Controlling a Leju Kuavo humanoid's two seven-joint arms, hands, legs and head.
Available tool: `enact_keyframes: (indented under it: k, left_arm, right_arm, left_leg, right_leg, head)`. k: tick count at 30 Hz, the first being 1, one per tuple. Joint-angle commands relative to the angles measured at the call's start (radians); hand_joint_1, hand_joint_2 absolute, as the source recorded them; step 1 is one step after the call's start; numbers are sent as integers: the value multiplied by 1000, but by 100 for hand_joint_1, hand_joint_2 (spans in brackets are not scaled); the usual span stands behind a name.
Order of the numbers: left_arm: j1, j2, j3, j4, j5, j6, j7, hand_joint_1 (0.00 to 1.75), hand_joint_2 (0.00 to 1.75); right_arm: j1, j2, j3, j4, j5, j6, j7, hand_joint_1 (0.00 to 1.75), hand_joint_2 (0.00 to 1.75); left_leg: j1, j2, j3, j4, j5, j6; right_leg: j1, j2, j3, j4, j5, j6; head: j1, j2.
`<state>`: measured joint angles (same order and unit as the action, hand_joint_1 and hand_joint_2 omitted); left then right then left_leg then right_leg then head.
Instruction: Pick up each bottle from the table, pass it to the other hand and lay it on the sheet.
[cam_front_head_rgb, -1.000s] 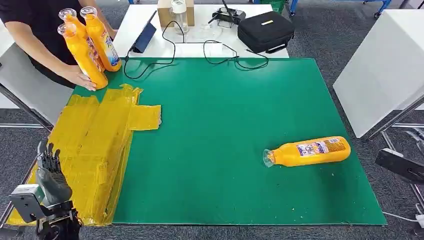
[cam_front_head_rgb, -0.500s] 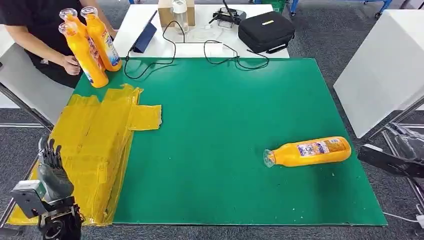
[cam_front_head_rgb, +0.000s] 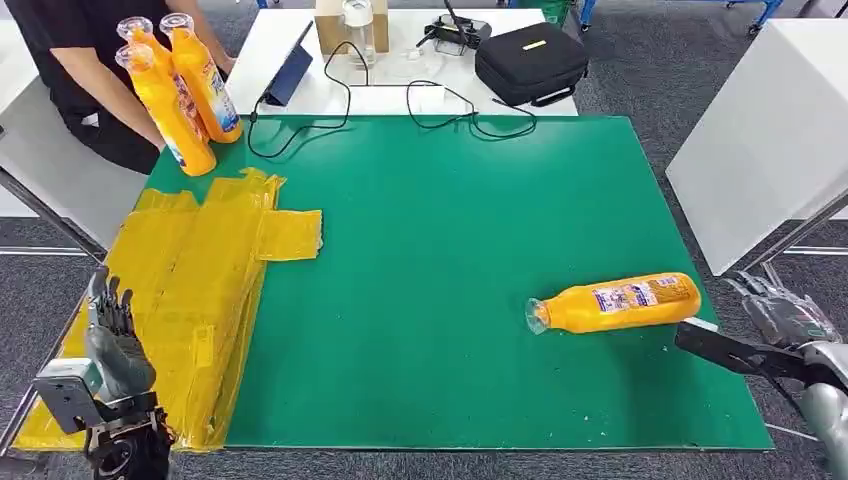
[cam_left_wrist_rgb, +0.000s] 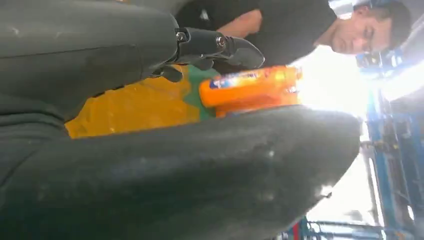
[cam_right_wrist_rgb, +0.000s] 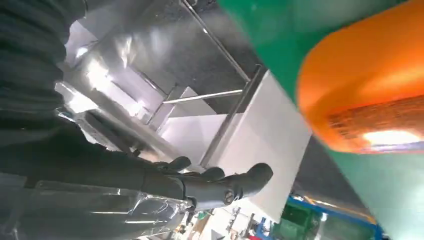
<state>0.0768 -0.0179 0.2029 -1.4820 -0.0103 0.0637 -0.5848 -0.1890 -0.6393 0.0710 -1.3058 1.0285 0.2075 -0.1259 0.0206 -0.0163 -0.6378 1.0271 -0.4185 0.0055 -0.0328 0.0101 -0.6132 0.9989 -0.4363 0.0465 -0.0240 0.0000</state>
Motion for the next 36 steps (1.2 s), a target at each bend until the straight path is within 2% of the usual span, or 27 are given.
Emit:
enact_keyframes:
  k: [1,3,6,7,10,12,16,28,31,35,36]
  left_arm:
    - [-78,11,-13,130,12,5,4,0,0]
    - [-89,21,-16,143,20,0,-2,0,0]
    - [-83,30,-16,145,24,-4,-3,0,0]
    - [-76,31,-16,141,30,-5,-4,0,0]
    - [-51,31,-24,121,34,-4,-6,0,0]
    - [-47,31,-24,122,35,-3,-6,0,0]
    - [-50,39,-36,142,49,2,-13,0,0]
    - [-58,50,-42,152,63,6,-12,0,0]
    - [-51,72,-44,130,91,3,-9,0,0]
    - [-48,55,-48,113,102,5,4,0,0]
    - [-57,54,-49,114,102,6,11,0,0]
  right_arm:
    - [-229,120,139,280,32,-4,-34,0,175]
    - [-320,138,197,382,29,-17,-54,0,175]
    - [-344,153,223,407,29,-23,-54,0,175]
    - [-346,154,230,413,25,-32,-55,0,175]
    - [-341,152,250,405,1,-68,-45,0,175]
    - [-349,149,252,407,-1,-67,-45,0,175]
    - [-415,178,301,498,-4,-55,-56,0,175]
    - [-432,201,335,550,-6,-70,-61,0,175]
    - [-394,197,365,524,-15,-49,-56,0,175]
    - [-364,224,402,559,-13,-40,-42,0,175]
    - [-367,239,420,579,-6,-36,-40,0,175]
  left_leg:
    - [1,4,5,-2,0,0]
    - [1,8,9,-3,0,1]
    - [1,9,9,-3,-1,1]
    - [1,5,6,-2,0,0]
    - [1,6,10,-4,0,1]
    - [0,4,6,-2,0,1]
    - [0,7,8,-1,-1,1]
    - [0,3,3,-1,1,1]
    - [1,3,5,-2,0,1]
    - [1,2,5,-2,0,1]
    - [1,3,9,-3,-1,1]
  right_leg:
    - [1,3,4,-3,1,-2]
    - [2,6,7,-5,2,-4]
    - [2,7,6,-4,4,-6]
    - [1,4,4,-2,3,-4]
    - [2,3,9,-4,2,-6]
    - [1,3,5,-2,2,-4]
    - [2,4,6,-2,2,-5]
    - [1,1,3,-1,2,-3]
    - [2,1,5,-2,2,-4]
    - [2,0,5,-2,2,-4]
    - [3,1,9,-4,1,-6]
  head:
    - [0,0]
    - [0,0]
    - [0,0]
    - [0,0]
    - [0,0]
    - [-1,0]
    - [0,0]
    - [0,0]
    - [0,0]
    - [0,0]
    - [0,0]
